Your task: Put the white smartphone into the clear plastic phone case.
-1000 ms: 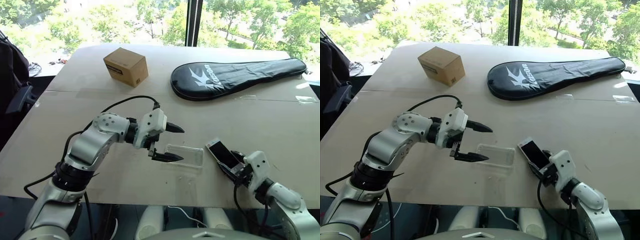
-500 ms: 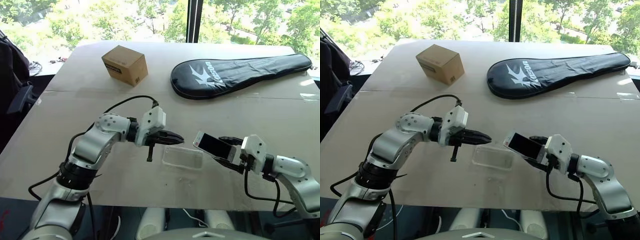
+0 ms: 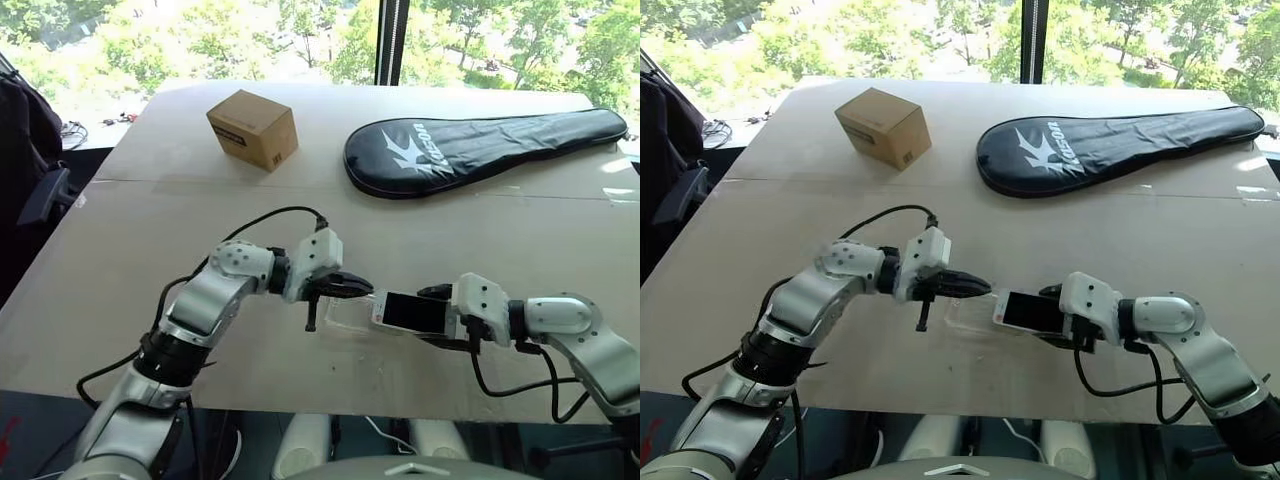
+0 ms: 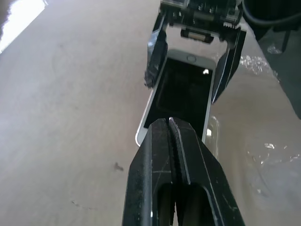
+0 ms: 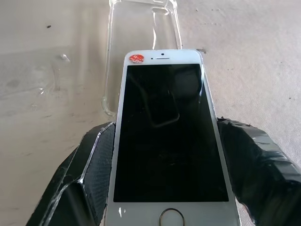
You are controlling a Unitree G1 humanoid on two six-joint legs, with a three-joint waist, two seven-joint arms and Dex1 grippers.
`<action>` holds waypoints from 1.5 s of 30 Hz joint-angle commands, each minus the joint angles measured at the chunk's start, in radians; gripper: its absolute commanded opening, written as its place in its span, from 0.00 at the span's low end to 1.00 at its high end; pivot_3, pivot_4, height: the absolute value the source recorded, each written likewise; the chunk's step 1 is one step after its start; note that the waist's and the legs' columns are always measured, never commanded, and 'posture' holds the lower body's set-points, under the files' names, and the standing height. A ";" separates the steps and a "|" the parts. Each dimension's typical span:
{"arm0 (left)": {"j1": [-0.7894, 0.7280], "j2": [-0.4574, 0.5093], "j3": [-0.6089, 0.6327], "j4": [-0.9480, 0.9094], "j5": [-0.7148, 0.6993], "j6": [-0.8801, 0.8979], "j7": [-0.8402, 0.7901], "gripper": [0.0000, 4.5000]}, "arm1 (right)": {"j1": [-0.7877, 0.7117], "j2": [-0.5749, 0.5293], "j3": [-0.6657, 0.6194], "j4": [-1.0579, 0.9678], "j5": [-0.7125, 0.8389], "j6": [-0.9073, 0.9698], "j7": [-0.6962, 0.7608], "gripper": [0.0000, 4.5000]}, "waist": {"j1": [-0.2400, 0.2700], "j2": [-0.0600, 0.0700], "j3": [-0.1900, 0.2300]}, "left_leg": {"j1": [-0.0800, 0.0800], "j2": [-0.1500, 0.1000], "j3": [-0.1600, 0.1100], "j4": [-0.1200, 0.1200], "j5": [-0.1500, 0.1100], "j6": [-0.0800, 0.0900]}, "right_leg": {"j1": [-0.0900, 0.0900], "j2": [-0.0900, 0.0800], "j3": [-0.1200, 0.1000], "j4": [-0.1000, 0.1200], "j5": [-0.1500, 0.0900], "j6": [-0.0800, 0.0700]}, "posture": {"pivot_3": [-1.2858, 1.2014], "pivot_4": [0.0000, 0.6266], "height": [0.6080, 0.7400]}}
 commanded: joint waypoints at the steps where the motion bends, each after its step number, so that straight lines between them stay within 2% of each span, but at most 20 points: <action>1: -0.009 -0.035 -0.015 0.015 0.015 -0.035 -0.005 0.01 | 0.003 -0.010 0.020 -0.064 -0.006 0.031 0.003 0.65 | 0.001 0.000 0.000 | 0.000 0.000 0.000 0.000 0.000 0.000 | 0.000 0.000 0.000 0.000 0.000 0.000 | 0.52 0.24 1.00; 8: -0.011 -0.050 -0.053 0.028 0.048 -0.052 -0.029 0.01 | 0.019 -0.022 0.055 -0.119 -0.004 0.068 0.021 0.65 | 0.001 0.000 0.000 | 0.000 0.000 0.000 0.000 0.000 0.000 | 0.000 0.000 0.000 0.000 0.000 0.000 | 0.52 0.24 1.00; 14: -0.014 -0.015 -0.102 0.022 0.096 -0.010 -0.060 0.01 | 0.006 -0.012 0.064 -0.137 0.010 0.162 0.000 0.65 | 0.000 0.000 0.000 | 0.000 0.000 0.000 0.000 0.000 0.000 | 0.000 0.000 0.000 0.000 0.000 0.000 | 0.52 0.24 1.00; 25: -0.005 -0.037 -0.171 0.071 0.190 -0.003 -0.031 0.01 | -0.018 0.000 0.048 -0.170 0.069 0.264 -0.009 0.65 | 0.001 0.000 -0.001 | 0.002 0.000 -0.001 0.000 0.000 0.000 | 0.002 0.000 0.000 0.000 0.000 0.000 | 0.52 0.24 1.00; 27: 0.002 -0.031 -0.174 0.080 0.195 -0.010 -0.038 0.00 | -0.022 0.002 0.019 -0.181 0.106 0.253 0.006 0.88 | 0.001 0.000 -0.001 | 0.002 0.000 -0.001 0.000 0.000 0.000 | 0.002 0.000 0.000 0.000 0.000 0.000 | 0.52 0.24 1.00; 28: 0.005 -0.028 -0.174 0.084 0.197 -0.014 -0.038 0.00 | -0.016 -0.007 -0.006 -0.193 0.131 0.267 0.012 0.95 | 0.001 0.000 -0.001 | 0.002 0.000 -0.001 0.000 0.000 0.000 | 0.002 0.000 0.000 0.000 0.000 0.000 | 0.52 0.24 1.00; 29: 0.006 -0.025 -0.175 0.089 0.200 -0.019 -0.039 0.00 | -0.011 -0.015 -0.033 -0.202 0.152 0.275 0.013 0.97 | 0.001 0.000 -0.001 | 0.002 0.000 -0.001 0.000 0.000 0.000 | 0.002 0.000 -0.001 0.000 0.000 0.000 | 0.52 0.24 1.00; 34: 0.010 -0.020 -0.177 0.108 0.210 -0.043 -0.040 0.00 | 0.045 -0.078 -0.197 -0.247 0.307 0.400 0.032 0.97 | 0.015 0.000 -0.001 | 0.001 0.000 -0.001 0.000 0.000 0.000 | 0.002 -0.001 -0.001 0.000 0.000 0.000 | 0.52 0.24 1.00; 38: 0.010 -0.021 -0.177 0.114 0.210 -0.060 -0.039 0.00 | 0.112 -0.130 -0.271 -0.223 0.315 0.373 0.040 0.97 | 0.017 0.000 -0.002 | 0.001 0.000 -0.002 0.000 0.000 0.001 | 0.003 -0.002 -0.002 0.000 0.000 0.000 | 0.52 0.24 1.00; 41: 0.006 -0.033 -0.165 0.112 0.201 -0.073 -0.033 0.00 | 0.188 -0.192 -0.284 -0.183 0.256 0.292 0.077 0.79 | 0.017 0.000 -0.002 | 0.001 0.000 -0.001 0.000 -0.002 0.004 | 0.003 -0.002 -0.002 0.000 0.000 0.000 | 0.52 0.24 1.00; 43: -0.005 -0.036 -0.155 0.093 0.192 -0.078 -0.033 0.00 | 0.216 -0.196 -0.286 -0.168 0.249 0.248 0.087 0.57 | 0.016 0.000 -0.002 | 0.001 -0.001 -0.001 0.000 -0.002 0.004 | 0.003 -0.002 -0.002 0.000 0.000 0.000 | 0.52 0.24 1.00; 44: -0.011 -0.038 -0.144 0.074 0.182 -0.071 -0.033 0.00 | 0.227 -0.200 -0.283 -0.165 0.241 0.229 0.089 0.49 | 0.015 0.000 -0.002 | 0.001 -0.001 -0.001 0.000 -0.002 0.004 | 0.003 -0.001 -0.002 0.000 0.000 0.000 | 0.52 0.24 1.00; 45: -0.017 -0.040 -0.132 0.053 0.169 -0.057 -0.031 0.00 | 0.236 -0.201 -0.280 -0.166 0.236 0.216 0.089 0.36 | 0.015 0.000 -0.002 | 0.002 -0.001 -0.001 0.000 -0.002 0.004 | 0.003 -0.001 -0.001 0.000 0.000 0.000 | 0.52 0.24 1.00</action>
